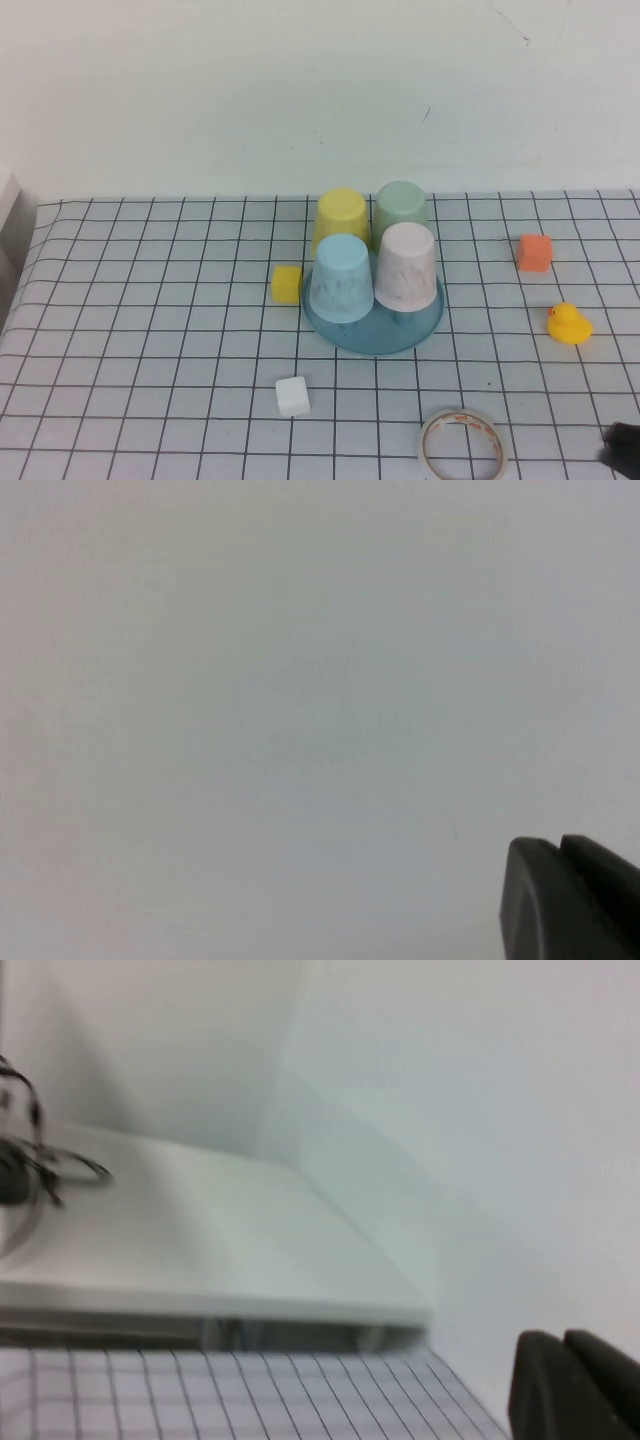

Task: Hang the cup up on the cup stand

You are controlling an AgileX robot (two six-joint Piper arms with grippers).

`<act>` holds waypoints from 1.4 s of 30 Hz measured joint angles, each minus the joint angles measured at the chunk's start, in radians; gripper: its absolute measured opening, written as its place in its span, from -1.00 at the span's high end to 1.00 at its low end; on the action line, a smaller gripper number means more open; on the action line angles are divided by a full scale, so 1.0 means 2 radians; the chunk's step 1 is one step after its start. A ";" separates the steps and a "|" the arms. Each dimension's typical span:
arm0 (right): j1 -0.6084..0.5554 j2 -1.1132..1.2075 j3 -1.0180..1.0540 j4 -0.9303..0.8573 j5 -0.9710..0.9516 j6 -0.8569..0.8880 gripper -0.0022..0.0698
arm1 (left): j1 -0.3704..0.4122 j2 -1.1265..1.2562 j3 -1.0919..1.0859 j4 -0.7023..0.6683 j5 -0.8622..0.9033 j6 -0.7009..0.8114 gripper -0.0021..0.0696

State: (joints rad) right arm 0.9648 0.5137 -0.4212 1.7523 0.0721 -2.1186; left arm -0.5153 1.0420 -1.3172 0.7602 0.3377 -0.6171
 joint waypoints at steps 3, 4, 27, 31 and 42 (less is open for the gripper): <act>0.000 0.056 -0.050 -0.017 0.053 0.006 0.94 | 0.000 -0.038 0.000 -0.118 0.040 0.104 0.94; 0.000 0.080 -0.068 -0.038 0.074 0.020 0.94 | 0.000 -0.048 0.000 -0.159 0.060 0.146 0.94; 0.000 0.290 -0.243 -0.923 0.396 0.783 0.94 | 0.000 -0.275 0.262 -0.346 0.197 0.378 0.94; 0.000 0.238 -0.174 -0.934 0.333 0.832 0.94 | 0.000 -0.347 0.379 -0.346 0.088 0.396 0.94; 0.000 0.080 -0.026 -0.938 0.259 0.882 0.94 | 0.000 -0.434 0.569 -0.345 -0.072 0.399 0.94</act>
State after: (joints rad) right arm 0.9648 0.6745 -0.4727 -0.1237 0.5908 -0.3551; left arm -0.5153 0.1743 -0.1793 0.0704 0.1946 0.1816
